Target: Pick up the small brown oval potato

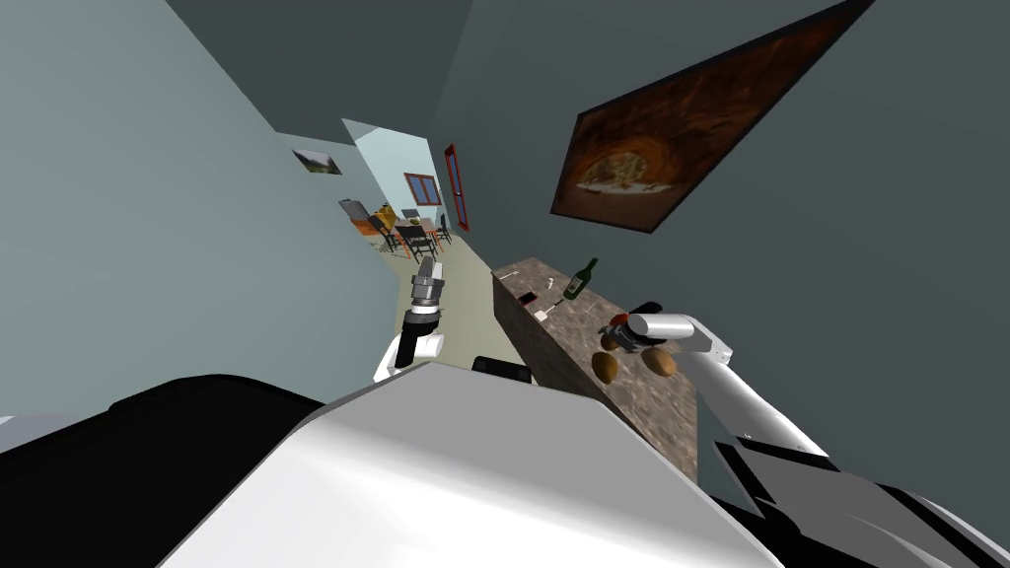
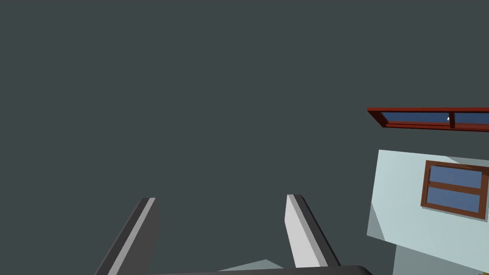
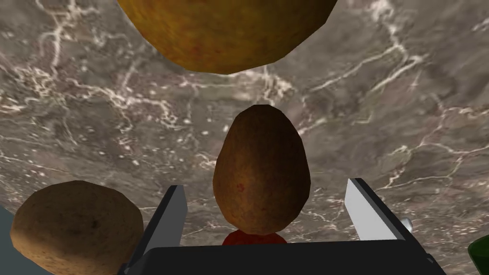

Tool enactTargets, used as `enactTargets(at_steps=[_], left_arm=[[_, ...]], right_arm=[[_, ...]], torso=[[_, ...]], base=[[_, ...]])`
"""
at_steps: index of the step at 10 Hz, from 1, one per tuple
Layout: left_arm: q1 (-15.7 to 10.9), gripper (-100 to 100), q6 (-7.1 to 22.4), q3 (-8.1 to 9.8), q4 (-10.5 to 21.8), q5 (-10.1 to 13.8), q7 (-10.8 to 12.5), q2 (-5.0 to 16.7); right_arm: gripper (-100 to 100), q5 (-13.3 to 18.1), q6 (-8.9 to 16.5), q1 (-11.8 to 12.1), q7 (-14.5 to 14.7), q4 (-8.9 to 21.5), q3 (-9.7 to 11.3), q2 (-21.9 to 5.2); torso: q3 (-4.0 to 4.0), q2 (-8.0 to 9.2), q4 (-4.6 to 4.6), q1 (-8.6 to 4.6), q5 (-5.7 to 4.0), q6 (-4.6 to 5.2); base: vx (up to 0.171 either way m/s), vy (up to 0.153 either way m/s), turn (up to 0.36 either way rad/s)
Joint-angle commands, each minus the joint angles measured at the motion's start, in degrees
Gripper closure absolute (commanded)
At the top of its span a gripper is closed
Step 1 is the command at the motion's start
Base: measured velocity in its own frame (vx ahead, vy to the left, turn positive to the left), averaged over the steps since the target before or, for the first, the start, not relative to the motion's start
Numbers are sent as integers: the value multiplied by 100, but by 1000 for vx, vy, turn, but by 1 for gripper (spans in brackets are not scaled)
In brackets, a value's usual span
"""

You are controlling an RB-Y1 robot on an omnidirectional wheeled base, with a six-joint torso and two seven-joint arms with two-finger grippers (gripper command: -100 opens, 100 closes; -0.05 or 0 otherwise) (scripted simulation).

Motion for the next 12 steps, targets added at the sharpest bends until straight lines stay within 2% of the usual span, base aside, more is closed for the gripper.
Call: enactTargets(at_steps=[1, 2, 5, 6, 7, 8, 12], left_arm=[[0, 0, 0, 0, 0, 0, 0, 0], [0, 0, 0, 0, 0, 0, 0, 0], [-1, 0, 0, 0, 0, 0, 0, 0], [-1, 0, 0, 0, 0, 0, 0, 0], [-1, 0, 0, 0, 0, 0, 0, 0], [0, 0, 0, 0, 0, 0, 0, 0], [0, 0, 0, 0, 0, 0, 0, 0]], right_arm=[[0, 0, 0, 0, 0, 0, 0, 0], [-100, 39, -130, 17, 16, 190, -7, 35], [-100, 114, -389, 53, 51, 576, -18, 106], [-100, 127, -432, 59, 57, 640, -19, 118], [-100, 115, -397, 78, 44, 565, -24, 107], [100, 115, -406, 78, 47, 574, -26, 107], [100, 118, -403, 80, 47, 575, -27, 102]], torso=[[0, 0, 0, 0, 0, 0], [2, 3, 1, -3, -1, 0], [12, 21, 5, -12, -3, -1], [13, 22, 5, -13, -4, 0], [12, 20, 5, -13, -3, 1], [8, 14, 4, -10, -3, 2], [2, 3, 1, -6, -5, -3]], base=[[0, 0, 0], [-23, -8, 145], [-47, -19, 151], [-35, -19, 84], [-13, -10, 12], [-3, -3, -13], [0, 0, 0]])
